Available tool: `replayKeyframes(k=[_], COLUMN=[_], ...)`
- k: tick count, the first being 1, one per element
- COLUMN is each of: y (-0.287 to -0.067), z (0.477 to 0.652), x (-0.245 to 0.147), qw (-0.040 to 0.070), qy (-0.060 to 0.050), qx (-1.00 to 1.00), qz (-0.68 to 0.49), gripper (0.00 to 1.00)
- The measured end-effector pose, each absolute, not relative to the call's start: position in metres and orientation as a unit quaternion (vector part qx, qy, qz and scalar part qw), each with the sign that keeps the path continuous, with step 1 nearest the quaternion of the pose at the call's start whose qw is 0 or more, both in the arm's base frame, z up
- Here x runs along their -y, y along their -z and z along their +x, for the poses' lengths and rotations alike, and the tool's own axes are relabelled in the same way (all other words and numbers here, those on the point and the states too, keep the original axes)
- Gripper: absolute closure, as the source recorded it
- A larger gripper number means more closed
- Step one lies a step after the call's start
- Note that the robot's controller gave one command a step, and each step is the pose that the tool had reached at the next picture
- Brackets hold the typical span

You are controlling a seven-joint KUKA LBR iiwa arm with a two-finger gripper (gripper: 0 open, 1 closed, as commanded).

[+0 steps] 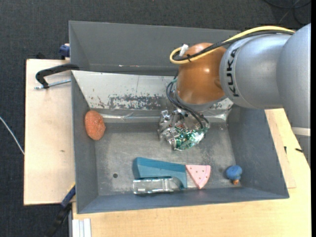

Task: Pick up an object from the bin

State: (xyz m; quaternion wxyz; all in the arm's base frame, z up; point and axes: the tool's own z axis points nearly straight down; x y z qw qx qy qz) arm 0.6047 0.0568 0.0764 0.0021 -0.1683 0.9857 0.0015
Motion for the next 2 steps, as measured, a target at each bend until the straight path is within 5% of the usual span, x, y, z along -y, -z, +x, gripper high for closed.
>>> replayKeyframes(k=[1,2], y=[-0.076,-0.118], z=[0.605,0.607], x=[-0.057,-0.058], qw=[0.002,0.005], qy=[-0.002,-0.001], qx=[-0.986,-0.986], qz=[-0.168,-0.167], gripper=[1.00,1.00])
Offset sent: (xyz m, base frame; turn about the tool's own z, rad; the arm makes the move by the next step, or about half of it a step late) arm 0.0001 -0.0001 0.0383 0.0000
